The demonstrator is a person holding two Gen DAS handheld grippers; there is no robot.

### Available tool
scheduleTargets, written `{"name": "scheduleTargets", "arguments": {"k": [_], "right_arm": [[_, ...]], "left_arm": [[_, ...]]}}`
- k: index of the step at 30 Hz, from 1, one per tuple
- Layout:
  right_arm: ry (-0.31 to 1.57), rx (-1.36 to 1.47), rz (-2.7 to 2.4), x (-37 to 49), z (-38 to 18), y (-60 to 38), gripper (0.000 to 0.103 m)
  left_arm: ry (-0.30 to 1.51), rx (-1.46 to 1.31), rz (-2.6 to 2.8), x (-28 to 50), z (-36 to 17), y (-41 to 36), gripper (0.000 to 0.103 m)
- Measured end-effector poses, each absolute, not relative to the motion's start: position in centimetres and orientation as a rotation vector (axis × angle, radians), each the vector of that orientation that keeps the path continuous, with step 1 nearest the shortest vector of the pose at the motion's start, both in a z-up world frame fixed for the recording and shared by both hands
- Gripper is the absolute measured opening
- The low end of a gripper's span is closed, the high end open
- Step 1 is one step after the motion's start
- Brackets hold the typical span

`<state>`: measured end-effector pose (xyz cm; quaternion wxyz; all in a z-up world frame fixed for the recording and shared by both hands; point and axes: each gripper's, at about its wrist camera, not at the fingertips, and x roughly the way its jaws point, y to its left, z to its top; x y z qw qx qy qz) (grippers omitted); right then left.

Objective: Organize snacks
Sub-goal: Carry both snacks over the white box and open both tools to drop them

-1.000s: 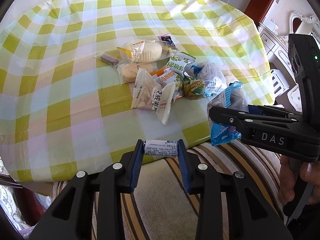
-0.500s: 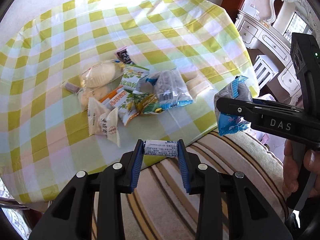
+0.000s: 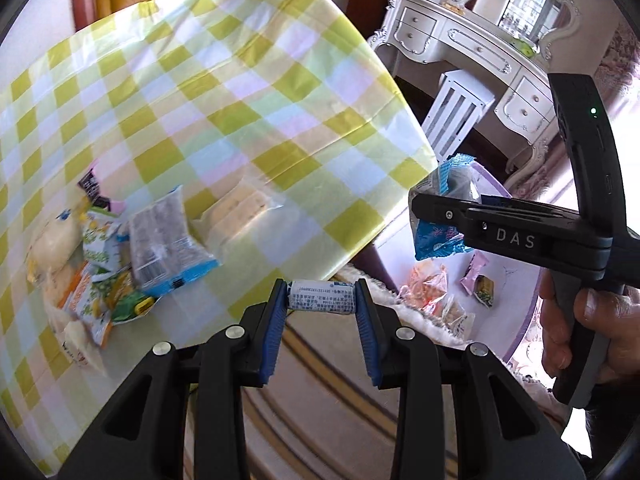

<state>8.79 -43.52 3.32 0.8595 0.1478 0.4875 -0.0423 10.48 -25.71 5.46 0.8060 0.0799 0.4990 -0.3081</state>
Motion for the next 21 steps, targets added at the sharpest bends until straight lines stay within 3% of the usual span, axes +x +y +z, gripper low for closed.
{"name": "scheduleTargets", "arguments": {"k": [11, 21], "right_arm": [[1.04, 0.316, -0.28, 7.3, 0.1, -51.5, 0.047], [1.062, 0.337, -0.325, 6.8, -2.0, -54.0, 0.049]], "left_arm": [[1.129, 0.28, -0.807, 11.2, 2.8, -35.2, 0.033], [1.206, 0.331, -0.84, 11.5, 0.2, -38.9, 0.034]]}}
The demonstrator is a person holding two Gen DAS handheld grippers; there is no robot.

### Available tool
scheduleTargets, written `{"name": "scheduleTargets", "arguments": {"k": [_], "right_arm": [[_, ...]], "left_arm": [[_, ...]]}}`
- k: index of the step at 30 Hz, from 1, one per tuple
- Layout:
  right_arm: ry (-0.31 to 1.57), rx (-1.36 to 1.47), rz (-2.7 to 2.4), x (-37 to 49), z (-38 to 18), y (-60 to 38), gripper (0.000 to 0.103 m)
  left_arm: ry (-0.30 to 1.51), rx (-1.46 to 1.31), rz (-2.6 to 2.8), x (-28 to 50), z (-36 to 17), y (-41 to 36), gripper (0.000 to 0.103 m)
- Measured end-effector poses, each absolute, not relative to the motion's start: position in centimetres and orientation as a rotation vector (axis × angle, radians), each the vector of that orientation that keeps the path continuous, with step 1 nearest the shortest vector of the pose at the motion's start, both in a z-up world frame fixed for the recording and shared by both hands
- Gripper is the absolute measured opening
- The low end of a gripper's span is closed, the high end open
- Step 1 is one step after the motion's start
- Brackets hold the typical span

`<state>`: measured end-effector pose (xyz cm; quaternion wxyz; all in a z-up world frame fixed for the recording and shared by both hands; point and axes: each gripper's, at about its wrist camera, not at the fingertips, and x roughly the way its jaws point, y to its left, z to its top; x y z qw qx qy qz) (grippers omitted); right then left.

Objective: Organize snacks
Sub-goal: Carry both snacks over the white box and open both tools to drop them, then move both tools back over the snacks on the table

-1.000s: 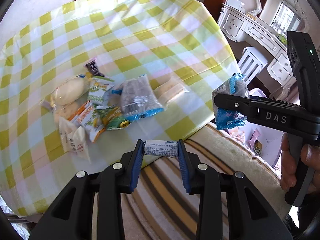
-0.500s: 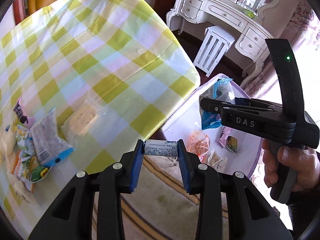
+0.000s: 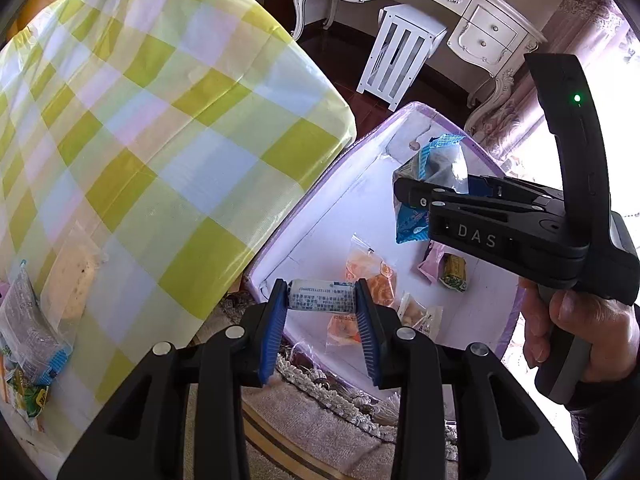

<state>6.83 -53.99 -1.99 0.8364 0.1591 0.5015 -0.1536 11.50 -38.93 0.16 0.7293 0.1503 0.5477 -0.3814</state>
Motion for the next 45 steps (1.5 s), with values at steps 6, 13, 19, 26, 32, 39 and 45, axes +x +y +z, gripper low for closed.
{"name": "scheduleTargets", "arguments": {"k": [6, 13, 19, 26, 32, 39, 45], "right_arm": [[1.057, 0.353, -0.332, 6.7, -2.3, -54.4, 0.064], [1.025, 0.351, -0.302, 7.0, -0.9, -53.3, 0.076], [1.0, 0.333, -0.266, 8.3, 0.6, -50.7, 0.076], [0.944, 0.305, -0.245, 10.0, 2.8, -46.6, 0.076], [0.902, 0.282, -0.191, 11.3, 3.7, -41.9, 0.076], [0.902, 0.227, -0.116, 12.5, 3.9, -37.1, 0.076], [0.915, 0.146, -0.074, 13.2, 3.8, -33.7, 0.076]], "left_arm": [[1.217, 0.335, -0.841, 11.6, -0.2, -39.5, 0.049], [1.183, 0.287, -0.831, 11.8, 0.6, -38.5, 0.054], [1.07, 0.251, -0.702, 12.9, 2.1, -35.4, 0.055], [0.966, 0.154, -0.526, 14.8, 3.6, -29.7, 0.057], [0.906, 0.072, -0.421, 14.8, 4.5, -24.7, 0.057], [0.858, -0.02, -0.328, 14.1, 5.2, -19.4, 0.057], [0.83, -0.119, -0.246, 13.0, 5.6, -14.6, 0.058]]}}
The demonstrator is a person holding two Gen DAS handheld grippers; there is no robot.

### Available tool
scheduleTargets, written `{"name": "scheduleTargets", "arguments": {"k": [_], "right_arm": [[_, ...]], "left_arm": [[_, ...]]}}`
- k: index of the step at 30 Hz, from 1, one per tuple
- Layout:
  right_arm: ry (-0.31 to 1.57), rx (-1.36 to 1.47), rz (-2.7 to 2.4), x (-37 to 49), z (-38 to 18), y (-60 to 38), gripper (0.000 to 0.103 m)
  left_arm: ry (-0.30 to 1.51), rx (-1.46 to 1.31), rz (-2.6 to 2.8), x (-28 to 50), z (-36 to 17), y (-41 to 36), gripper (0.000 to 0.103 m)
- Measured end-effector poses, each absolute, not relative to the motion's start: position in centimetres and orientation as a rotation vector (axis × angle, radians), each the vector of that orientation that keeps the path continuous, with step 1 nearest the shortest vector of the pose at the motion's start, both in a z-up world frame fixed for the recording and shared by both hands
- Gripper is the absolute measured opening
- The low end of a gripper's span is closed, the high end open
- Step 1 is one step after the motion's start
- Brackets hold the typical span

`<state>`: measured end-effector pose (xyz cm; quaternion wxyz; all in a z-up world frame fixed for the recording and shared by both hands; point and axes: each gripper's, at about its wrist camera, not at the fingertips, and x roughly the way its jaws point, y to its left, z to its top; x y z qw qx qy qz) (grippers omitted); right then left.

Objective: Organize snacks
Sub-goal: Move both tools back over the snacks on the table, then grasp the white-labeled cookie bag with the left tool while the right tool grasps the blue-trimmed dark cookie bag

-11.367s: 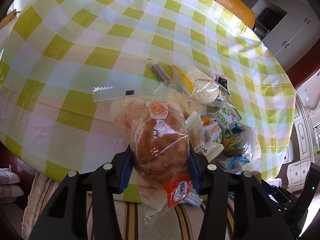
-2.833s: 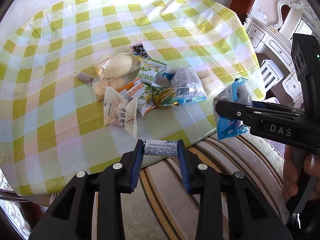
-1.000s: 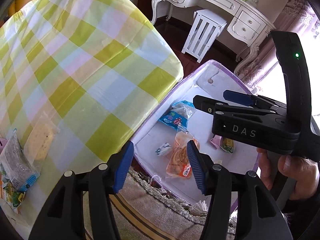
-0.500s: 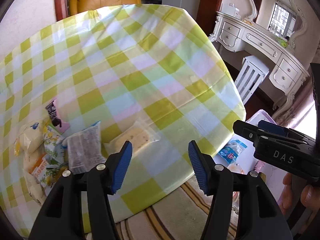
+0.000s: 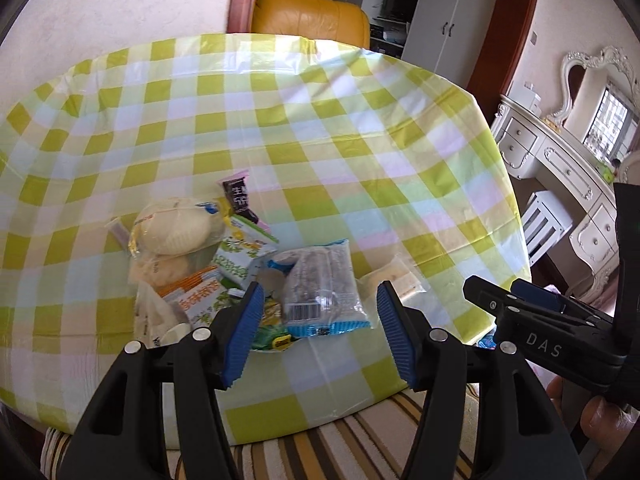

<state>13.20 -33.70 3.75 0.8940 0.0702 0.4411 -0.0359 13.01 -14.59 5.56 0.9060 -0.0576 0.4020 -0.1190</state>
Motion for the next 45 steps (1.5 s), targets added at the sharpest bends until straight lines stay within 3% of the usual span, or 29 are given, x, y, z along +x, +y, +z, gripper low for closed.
{"name": "scheduleTargets", "arguments": {"k": [12, 16, 40, 45], "right_arm": [[0.955, 0.048, 0.036, 14.5, 2.8, -28.5, 0.076], [0.973, 0.022, 0.092, 15.1, 2.3, -26.3, 0.076], [1.025, -0.068, 0.162, 18.4, 0.3, -21.4, 0.076], [1.043, -0.083, 0.17, 18.8, -0.3, -20.9, 0.067]], "left_arm": [[0.882, -0.351, -0.127, 11.0, 4.5, -5.9, 0.058], [0.924, -0.432, -0.091, 11.1, 3.4, -3.7, 0.063], [1.03, -0.91, -0.108, 13.9, -1.4, 1.1, 0.066], [1.079, -0.877, -0.106, 14.8, -2.3, 0.5, 0.064]]}}
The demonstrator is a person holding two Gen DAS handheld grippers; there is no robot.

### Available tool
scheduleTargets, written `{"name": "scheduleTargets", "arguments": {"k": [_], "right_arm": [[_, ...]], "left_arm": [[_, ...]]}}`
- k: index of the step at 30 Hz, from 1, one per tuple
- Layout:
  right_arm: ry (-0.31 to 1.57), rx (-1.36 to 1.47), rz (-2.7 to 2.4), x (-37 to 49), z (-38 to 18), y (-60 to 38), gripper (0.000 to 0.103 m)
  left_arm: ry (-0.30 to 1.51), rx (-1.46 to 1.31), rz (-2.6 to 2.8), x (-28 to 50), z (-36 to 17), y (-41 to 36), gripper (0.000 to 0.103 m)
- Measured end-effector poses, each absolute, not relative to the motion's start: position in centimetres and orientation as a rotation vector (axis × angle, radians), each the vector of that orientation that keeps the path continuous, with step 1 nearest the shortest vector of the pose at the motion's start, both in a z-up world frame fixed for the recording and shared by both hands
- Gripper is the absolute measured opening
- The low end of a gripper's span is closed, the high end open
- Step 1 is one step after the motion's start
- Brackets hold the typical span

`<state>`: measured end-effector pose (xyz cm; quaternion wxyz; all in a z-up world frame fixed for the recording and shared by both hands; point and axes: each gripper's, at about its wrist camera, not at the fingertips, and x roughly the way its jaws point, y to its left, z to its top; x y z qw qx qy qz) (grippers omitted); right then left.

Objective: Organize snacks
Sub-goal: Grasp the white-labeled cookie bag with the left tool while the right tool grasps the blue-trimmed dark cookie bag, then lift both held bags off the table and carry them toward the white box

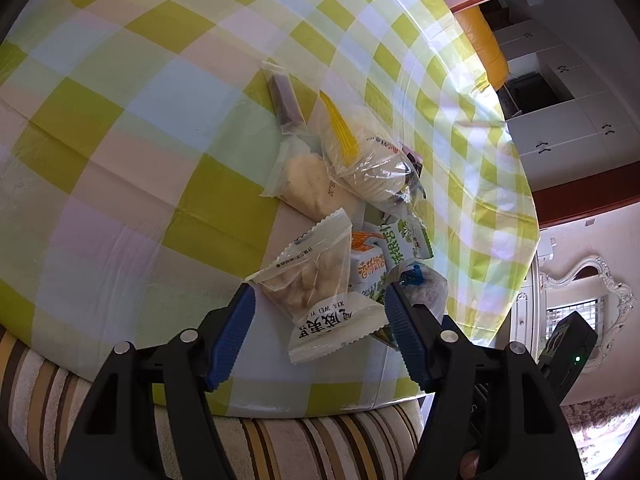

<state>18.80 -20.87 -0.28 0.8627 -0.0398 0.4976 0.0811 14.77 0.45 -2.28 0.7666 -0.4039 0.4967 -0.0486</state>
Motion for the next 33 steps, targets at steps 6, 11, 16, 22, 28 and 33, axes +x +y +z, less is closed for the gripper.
{"name": "scheduleTargets", "arguments": {"k": [6, 11, 16, 22, 28, 33], "right_arm": [[1.053, -0.102, 0.177, 19.0, -0.7, -20.5, 0.067], [1.053, -0.105, 0.177, 18.9, -0.8, -20.3, 0.067], [1.05, -0.117, 0.183, 18.9, -0.8, -20.1, 0.06], [1.051, -0.109, 0.185, 18.8, -0.9, -20.1, 0.058], [1.034, -0.086, 0.188, 18.6, -0.7, -20.5, 0.051], [1.059, -0.102, 0.183, 18.9, -1.2, -20.3, 0.056]], "left_arm": [[1.106, -0.816, -0.121, 15.4, -2.5, -0.5, 0.054], [1.115, -0.767, -0.102, 15.5, -2.6, -1.0, 0.042], [1.108, -0.68, -0.087, 15.4, -2.1, -1.7, 0.038], [1.071, -0.639, -0.064, 15.0, -1.5, -1.6, 0.036], [1.054, -0.631, -0.06, 14.8, -1.2, -1.4, 0.036], [1.052, -0.626, -0.061, 14.8, -1.2, -1.5, 0.036]]}}
